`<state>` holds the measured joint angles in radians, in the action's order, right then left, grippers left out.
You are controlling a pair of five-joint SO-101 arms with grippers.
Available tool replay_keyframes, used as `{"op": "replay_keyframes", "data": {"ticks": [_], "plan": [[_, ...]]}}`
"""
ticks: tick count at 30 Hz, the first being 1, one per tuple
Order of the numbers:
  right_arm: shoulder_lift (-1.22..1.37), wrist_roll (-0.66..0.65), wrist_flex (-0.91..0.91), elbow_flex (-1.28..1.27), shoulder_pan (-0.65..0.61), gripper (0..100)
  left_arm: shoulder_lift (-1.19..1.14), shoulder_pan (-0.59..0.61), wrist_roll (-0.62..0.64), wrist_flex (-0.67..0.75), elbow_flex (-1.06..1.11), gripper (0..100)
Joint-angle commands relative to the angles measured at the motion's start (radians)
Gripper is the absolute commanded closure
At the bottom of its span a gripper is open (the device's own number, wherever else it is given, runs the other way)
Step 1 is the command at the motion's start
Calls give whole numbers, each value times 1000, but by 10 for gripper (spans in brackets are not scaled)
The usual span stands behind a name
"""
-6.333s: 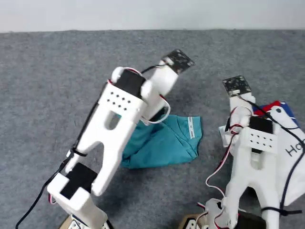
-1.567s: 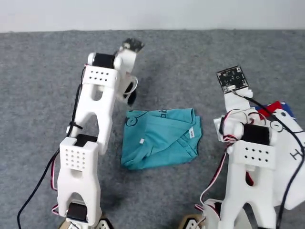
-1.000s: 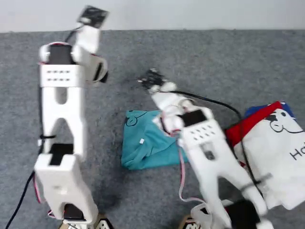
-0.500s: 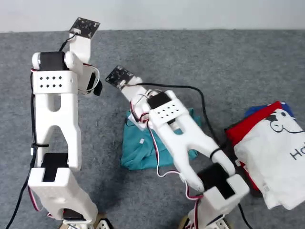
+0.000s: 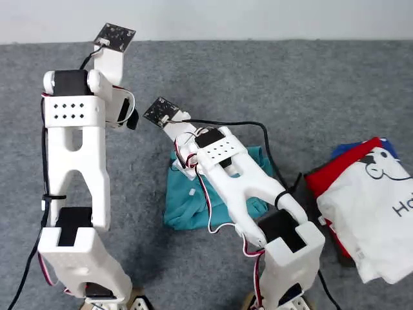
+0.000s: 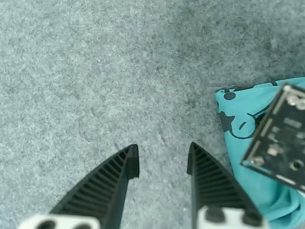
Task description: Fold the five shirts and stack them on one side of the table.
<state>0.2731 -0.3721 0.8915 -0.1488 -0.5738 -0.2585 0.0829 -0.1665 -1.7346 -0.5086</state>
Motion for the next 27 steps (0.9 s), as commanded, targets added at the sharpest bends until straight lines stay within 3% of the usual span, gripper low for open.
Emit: {"op": "replay_keyframes", "data": {"ticks": [1,6,13,19,27], "plan": [[-10,5,-7,40,31,988,52,5,3,-17,-4,829],[-87,3,85,40,61,988,52,5,3,-17,-4,829],[-234,2,357,35,61,988,52,5,3,-17,-4,829],[-288,-75,545,29,64,988,52,5,3,-18,-4,829],[-407,-133,558,-176,180,988,52,5,3,-18,-4,829]]}}
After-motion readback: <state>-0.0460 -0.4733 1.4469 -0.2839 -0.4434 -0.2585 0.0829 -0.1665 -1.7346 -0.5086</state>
